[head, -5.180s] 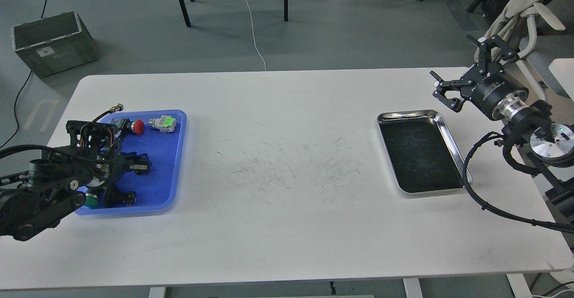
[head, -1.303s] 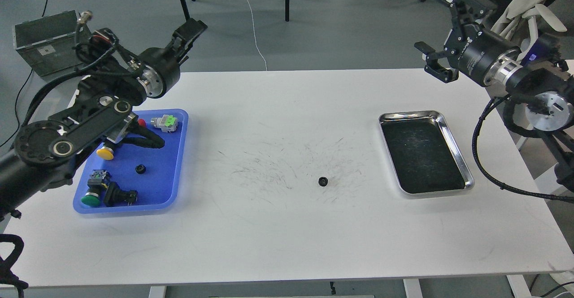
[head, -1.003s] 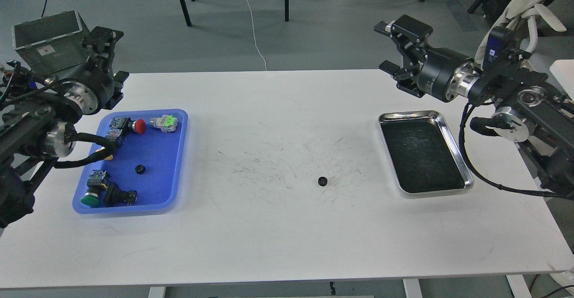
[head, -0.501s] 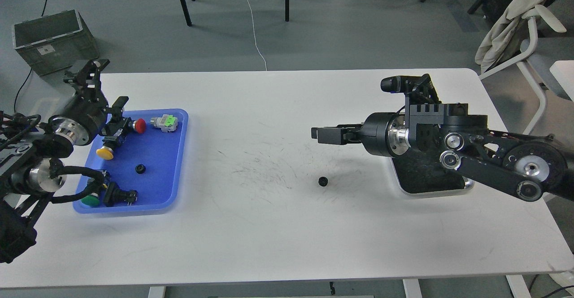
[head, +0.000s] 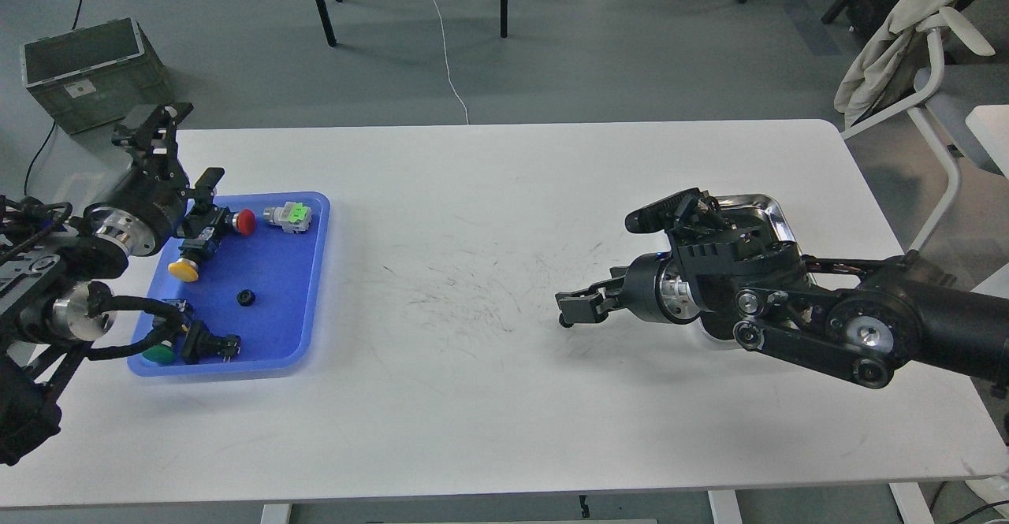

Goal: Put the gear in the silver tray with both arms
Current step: 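Lower the right gripper onto the black gear and grasp it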

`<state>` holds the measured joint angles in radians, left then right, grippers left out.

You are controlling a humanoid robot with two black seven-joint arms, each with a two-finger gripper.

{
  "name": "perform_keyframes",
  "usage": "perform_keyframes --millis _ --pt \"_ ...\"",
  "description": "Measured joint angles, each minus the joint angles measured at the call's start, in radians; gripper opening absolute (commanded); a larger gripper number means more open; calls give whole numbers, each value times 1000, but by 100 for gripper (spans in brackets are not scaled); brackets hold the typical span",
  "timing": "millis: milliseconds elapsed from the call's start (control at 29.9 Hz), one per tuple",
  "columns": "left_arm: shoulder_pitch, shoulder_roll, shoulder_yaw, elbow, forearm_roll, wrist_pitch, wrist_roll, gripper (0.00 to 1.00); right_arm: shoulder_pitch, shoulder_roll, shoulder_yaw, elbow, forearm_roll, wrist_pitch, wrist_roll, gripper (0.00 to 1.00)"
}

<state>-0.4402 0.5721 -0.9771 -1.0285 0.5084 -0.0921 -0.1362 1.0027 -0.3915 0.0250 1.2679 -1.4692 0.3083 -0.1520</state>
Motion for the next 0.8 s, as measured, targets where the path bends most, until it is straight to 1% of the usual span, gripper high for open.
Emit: perform_keyframes --millis 167,234,334,468,568,635,668,735,769,802 --pt "0 1 0 -2 1 0 -2 98 -17 45 -3 -25 -22 0 0 97" --pt "0 4 -1 -2 1 0 -2 98 -21 55 -4 -30 -25 0 0 95" --pt "0 8 -1 -2 1 0 -4 98 -21 65 -17 -44 -27 0 1 95" --pt "0 9 -1 -2 1 -1 -9 98 -19 92 -38 -65 -28 0 3 91" --pt "0 10 0 -3 1 -1 -11 98 -17 110 -42 -82 -29 0 3 81" --pt "0 11 1 -4 1 -1 -17 98 -15 122 -43 -89 -32 0 3 73" --pt "1 12 1 -4 1 -2 -19 98 -14 126 -45 -93 -36 0 3 65" --pt "5 15 1 -4 1 -2 -22 98 -12 131 -46 -99 -42 0 3 53" --pt "7 15 1 -4 1 -2 -23 98 -11 131 -48 -101 -45 0 3 44" --pt "9 16 0 -4 1 -2 -23 98 -9 131 -52 -102 -47 0 4 40"
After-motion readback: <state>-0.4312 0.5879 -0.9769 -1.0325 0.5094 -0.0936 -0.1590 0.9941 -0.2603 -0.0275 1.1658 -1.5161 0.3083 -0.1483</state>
